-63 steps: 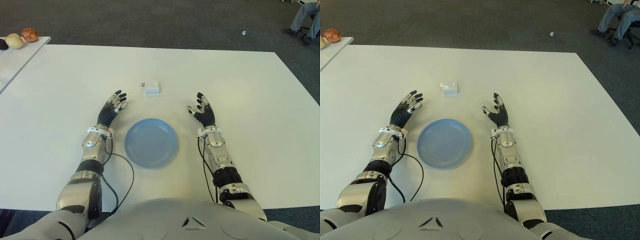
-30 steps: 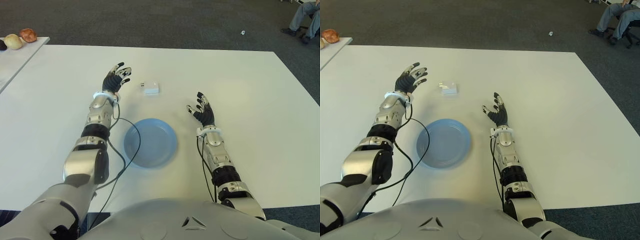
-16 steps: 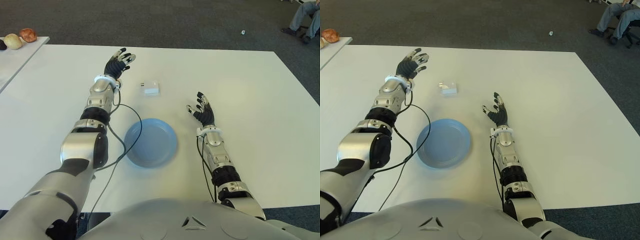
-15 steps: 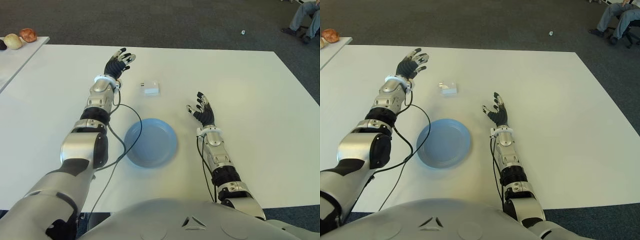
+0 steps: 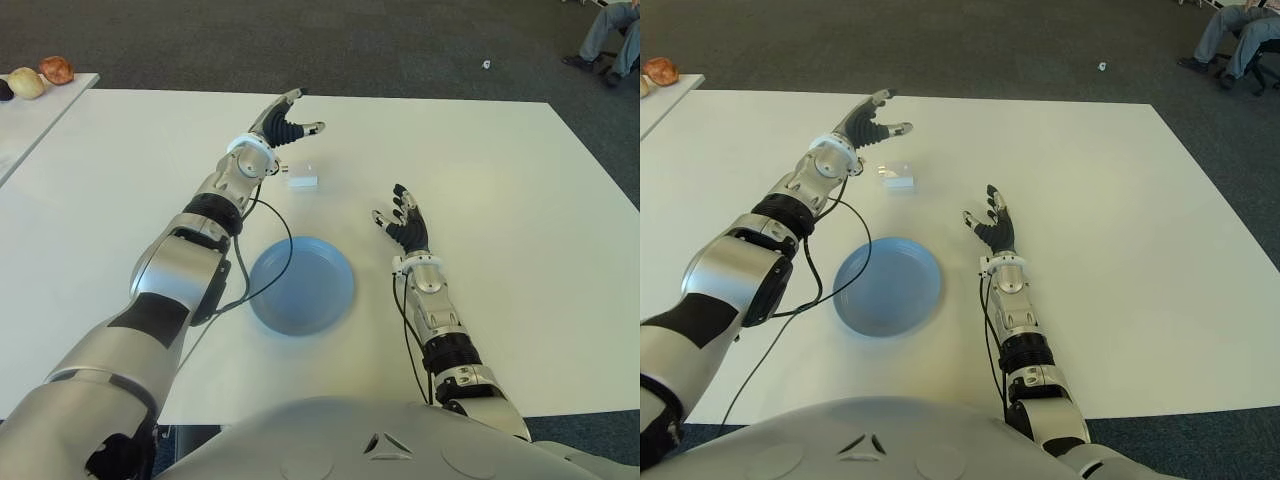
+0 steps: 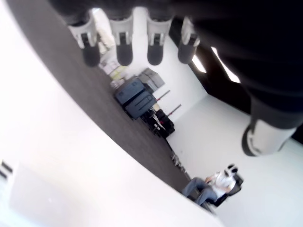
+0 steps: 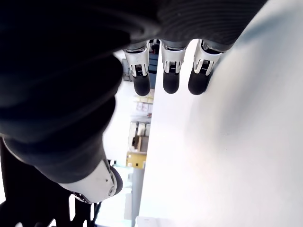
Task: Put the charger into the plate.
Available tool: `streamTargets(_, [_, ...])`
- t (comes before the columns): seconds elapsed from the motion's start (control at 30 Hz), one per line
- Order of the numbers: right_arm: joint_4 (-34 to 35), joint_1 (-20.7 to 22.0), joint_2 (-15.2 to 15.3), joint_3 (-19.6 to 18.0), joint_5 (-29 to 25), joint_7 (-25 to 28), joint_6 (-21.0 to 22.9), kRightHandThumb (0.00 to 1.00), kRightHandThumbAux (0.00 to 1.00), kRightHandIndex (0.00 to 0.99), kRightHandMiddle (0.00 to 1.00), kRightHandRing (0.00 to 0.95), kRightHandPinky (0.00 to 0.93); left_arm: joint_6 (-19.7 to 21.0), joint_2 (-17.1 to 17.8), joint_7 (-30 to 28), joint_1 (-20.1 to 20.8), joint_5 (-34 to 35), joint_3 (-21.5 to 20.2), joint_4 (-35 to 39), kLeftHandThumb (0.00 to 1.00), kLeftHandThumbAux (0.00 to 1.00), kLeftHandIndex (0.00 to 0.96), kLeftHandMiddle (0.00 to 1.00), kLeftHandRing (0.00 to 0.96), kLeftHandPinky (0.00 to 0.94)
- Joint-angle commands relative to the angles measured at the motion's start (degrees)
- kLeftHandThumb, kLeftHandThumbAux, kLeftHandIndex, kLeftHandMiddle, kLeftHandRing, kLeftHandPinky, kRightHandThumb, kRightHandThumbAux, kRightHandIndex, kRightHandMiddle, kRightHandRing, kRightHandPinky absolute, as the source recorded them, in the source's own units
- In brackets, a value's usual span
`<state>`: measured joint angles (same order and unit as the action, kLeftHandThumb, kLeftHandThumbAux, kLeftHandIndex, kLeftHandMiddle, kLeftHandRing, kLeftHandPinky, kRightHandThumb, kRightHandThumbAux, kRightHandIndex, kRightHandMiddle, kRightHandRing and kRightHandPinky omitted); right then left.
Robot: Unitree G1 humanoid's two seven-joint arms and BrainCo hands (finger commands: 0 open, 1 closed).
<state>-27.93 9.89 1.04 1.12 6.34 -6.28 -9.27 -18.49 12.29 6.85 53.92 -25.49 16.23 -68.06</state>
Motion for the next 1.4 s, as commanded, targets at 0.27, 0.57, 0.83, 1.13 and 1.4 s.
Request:
streamTargets(0.27, [0.51, -2.59, 0.86, -0.43, -0.48, 1.10, 2.80, 0.040, 0.841, 0.011, 0.000, 0.000, 0.048, -2.18, 1.09, 14.06, 3.42, -26.12, 24.55, -8.15, 0.133, 0.513, 0.000, 0.000, 0.000, 0.004])
streamTargets(0.57, [3.93, -4.06, 0.99, -0.35, -0.38, 1.35, 4.35, 0.010, 0.851, 0.012, 0.000, 0.002, 0.055, -1.21, 0.16, 14.11, 5.50, -31.97, 31.09, -9.94, 0.018, 0.573, 0.000, 0.000, 0.000, 0.000])
streamTargets(0.83, [6.51, -5.34, 1.33, -0.52, -0.32, 1.46, 5.82, 0.000, 0.854, 0.011, 0.004, 0.009, 0.061, -0.67, -0.54, 14.50, 5.64, -33.87, 33.94, -10.08, 0.000, 0.590, 0.000, 0.000, 0.000, 0.000])
streamTargets(1.13, [9.47, -6.64, 1.74, -0.78, -0.57, 2.04, 7.42, 0.000, 0.859, 0.012, 0.007, 0.013, 0.066, -1.92, -0.35, 13.05, 4.74, -32.86, 34.09, -10.07, 0.000, 0.585, 0.000, 0.000, 0.000, 0.000])
streamTargets(1.4, [10.69, -7.17, 2.05, -1.00, -0.51, 2.41, 8.34, 0.000, 0.841, 0.010, 0.007, 0.013, 0.063, -1.89, -0.23, 10.24, 3.82, -31.68, 33.33, -10.27, 0.000, 0.582, 0.000, 0.000, 0.000, 0.000])
